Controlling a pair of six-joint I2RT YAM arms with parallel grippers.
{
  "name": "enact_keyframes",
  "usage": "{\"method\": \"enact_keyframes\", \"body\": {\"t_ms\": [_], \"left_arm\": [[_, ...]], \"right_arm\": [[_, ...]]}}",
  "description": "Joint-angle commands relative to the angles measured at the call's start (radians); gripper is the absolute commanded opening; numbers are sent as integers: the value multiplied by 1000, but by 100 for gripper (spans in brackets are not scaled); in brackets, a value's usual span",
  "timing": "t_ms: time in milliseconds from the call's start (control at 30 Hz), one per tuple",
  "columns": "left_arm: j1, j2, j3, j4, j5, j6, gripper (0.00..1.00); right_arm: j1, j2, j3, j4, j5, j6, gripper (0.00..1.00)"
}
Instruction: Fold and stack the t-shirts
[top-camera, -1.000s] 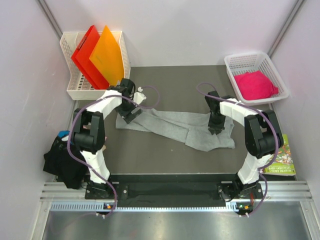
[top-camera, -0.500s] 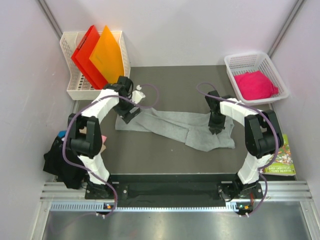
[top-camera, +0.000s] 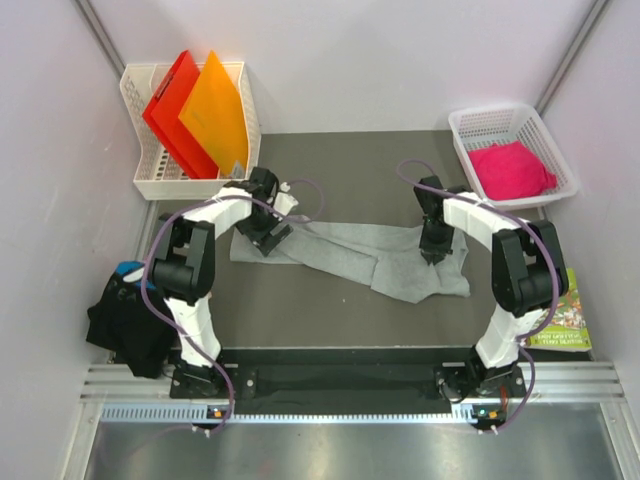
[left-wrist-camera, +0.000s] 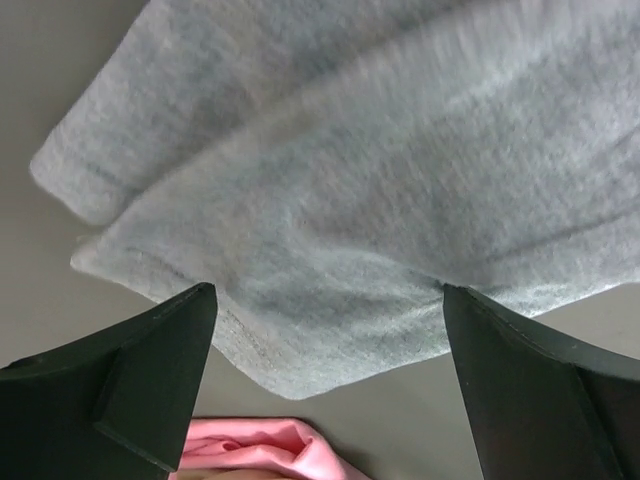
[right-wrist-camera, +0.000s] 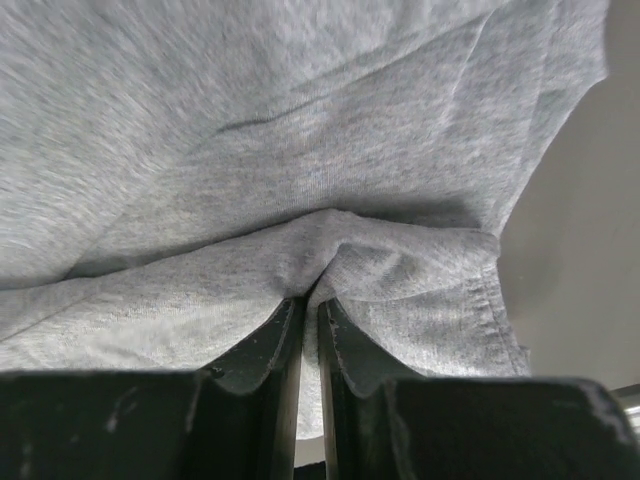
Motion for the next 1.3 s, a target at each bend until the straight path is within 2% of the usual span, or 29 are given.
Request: {"method": "enact_keyframes", "body": {"t_ms": [0,333,733,800,833,867,967,1133,1233,1267], "left_arm": [[4,-70,-136,70,-67,32,99],[15,-231,-370,108,-88,63,99],[29,-316,-420,97,-124,108,99],[35,-324,-421,93,-122,114,99],[36,-325,-420,91,-122,115,99],[38,-325,-420,90,-119,117,99],[38,-325,-406,84,-114,114,99],[38,-316,-377,71,-99,98,99],[38,-313,-360,58,-94,91,99],[38,-311,-357,54,-93,91,99]], "right_arm": [[-33,-51,76,-20,20,-20,11],[-137,-15,188,-44,16,-71,10],[-156,238,457,-83,20,-94,5],[-154,243,475,-113,10,-103,12],[-148,211,460,-112,7,-111,21],[-145,188,417,-101,7,-115,40],[-143,96,324,-83,22,-120,60],[-143,4,241,-69,22,-112,64],[-143,-33,195,-54,8,-100,61],[-142,-41,172,-46,-12,-97,57]]}}
